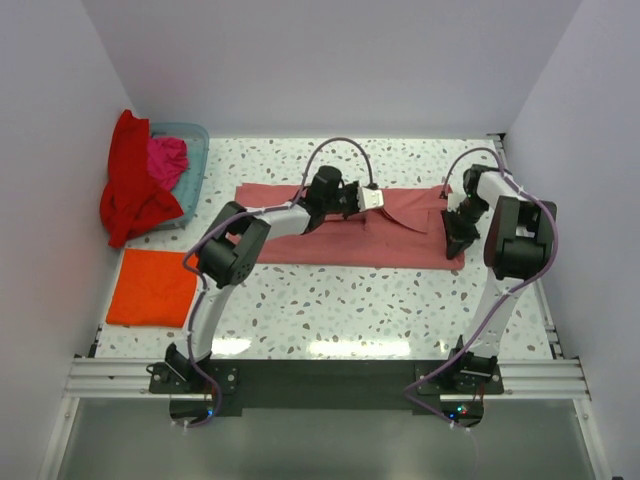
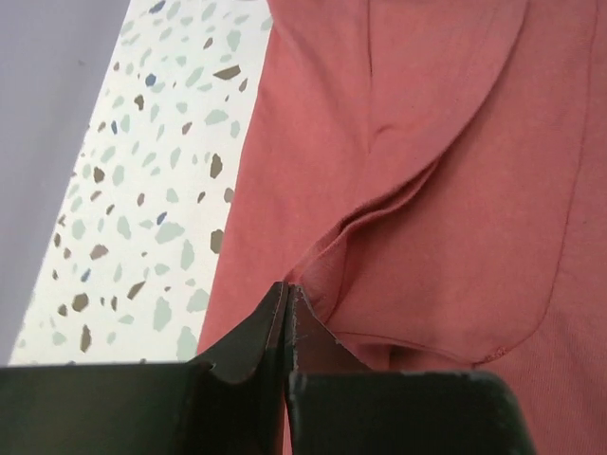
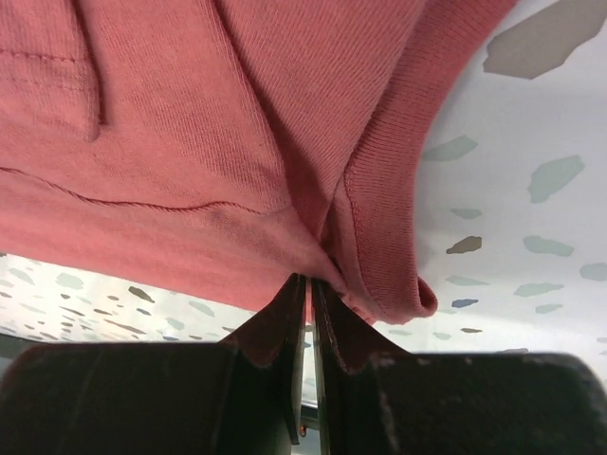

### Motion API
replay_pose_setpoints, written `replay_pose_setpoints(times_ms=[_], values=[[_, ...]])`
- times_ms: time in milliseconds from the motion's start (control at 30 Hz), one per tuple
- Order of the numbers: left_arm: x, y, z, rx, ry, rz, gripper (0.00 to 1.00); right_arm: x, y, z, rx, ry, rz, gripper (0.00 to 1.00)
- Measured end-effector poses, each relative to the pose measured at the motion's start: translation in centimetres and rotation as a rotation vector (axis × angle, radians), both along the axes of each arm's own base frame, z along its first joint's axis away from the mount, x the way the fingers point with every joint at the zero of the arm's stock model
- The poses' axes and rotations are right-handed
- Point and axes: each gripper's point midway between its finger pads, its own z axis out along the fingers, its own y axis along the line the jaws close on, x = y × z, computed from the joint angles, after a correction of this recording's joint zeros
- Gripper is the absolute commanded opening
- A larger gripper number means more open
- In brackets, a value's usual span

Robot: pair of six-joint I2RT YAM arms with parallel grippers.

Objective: Fold and stack the t-shirts
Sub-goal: Fold the tshirt

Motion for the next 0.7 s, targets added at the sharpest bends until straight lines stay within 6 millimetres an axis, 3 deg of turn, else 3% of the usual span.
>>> replay_pose_setpoints(times_ms=[67, 100, 200, 400, 533, 700], values=[[0.3, 0.1, -0.7, 0.000, 0.029, 0.040, 0.08, 0.1, -0.1, 0.0, -0.005, -0.002, 0.001, 0.11], [0.5, 0.3, -1.1, 0.000, 0.047, 0.061, 0.18, 0.2, -0.2, 0.1, -0.009, -0.004, 0.002, 0.11], [1.0, 0.9, -1.8, -0.006, 0.095, 0.125, 0.23, 0.5, -0.3, 0.3, -0.011, -0.014, 0.005, 0.11], [3.2, 3.0, -1.1, -0.079, 0.202, 0.250, 0.33, 2.4, -0.5, 1.8, -0.015, -0.075, 0.018, 0.13], [4.4, 6.1, -0.5, -0.113, 0.302, 0.318, 0.34, 3.9, -0.1, 3.1, 0.018, -0.129, 0.032, 0.15], [4.3, 10.6, 1.0, -0.104, 0.434, 0.359, 0.30, 6.1, 0.9, 4.9, 0.028, -0.206, 0.070, 0.14]])
